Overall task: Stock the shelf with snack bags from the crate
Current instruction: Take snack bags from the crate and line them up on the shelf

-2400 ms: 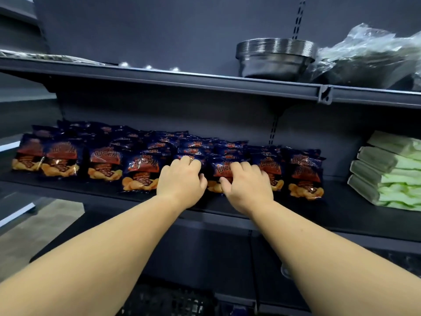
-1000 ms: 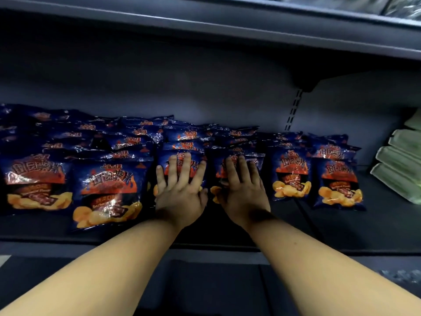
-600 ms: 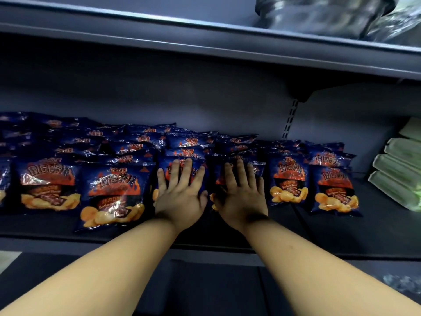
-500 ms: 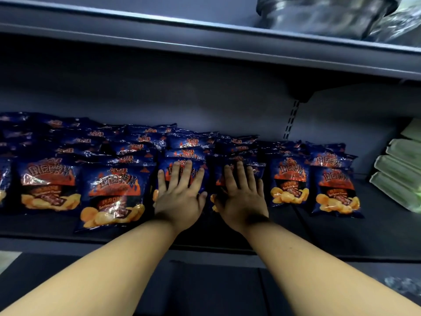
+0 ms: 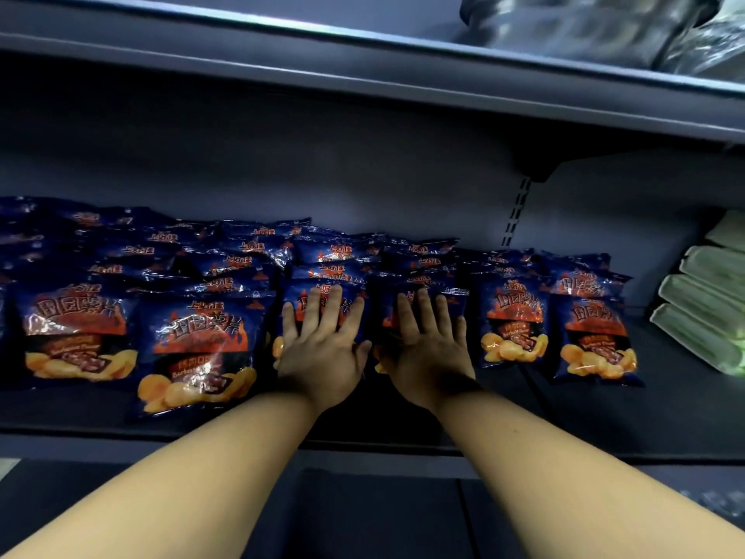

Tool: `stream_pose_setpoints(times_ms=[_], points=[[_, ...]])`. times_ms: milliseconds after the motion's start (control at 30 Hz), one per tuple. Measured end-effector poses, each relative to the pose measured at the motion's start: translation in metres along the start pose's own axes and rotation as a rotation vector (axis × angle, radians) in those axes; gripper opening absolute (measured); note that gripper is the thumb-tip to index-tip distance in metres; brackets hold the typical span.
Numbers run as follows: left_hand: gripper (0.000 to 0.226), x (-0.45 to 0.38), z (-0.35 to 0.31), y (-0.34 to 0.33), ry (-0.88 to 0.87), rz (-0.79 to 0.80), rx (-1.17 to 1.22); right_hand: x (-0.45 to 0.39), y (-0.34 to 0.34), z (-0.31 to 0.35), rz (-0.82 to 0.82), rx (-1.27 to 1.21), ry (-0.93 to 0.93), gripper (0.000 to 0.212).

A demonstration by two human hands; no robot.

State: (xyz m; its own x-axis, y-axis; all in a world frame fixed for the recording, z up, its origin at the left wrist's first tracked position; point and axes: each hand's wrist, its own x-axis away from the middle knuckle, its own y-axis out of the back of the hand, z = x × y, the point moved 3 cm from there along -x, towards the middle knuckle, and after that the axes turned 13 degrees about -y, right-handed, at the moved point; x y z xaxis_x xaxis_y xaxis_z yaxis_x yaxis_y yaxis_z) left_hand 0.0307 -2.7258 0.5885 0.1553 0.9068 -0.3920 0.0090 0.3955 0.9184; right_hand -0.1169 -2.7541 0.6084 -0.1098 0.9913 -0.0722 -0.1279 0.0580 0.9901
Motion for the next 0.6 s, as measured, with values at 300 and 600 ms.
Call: stream_pose_setpoints(times_ms=[300, 600], points=[[0.065, 0.016, -0.006, 0.048, -0.085, 0.105, 0.057, 0.037, 0.03, 0.01, -0.045, 0.051, -0.094, 0.079], [0.047, 0.047, -0.003, 0.104, -0.174, 0.017, 0.14, 0.095, 0.069, 0.036, -0.177, -0.017, -0.163, 0.061]])
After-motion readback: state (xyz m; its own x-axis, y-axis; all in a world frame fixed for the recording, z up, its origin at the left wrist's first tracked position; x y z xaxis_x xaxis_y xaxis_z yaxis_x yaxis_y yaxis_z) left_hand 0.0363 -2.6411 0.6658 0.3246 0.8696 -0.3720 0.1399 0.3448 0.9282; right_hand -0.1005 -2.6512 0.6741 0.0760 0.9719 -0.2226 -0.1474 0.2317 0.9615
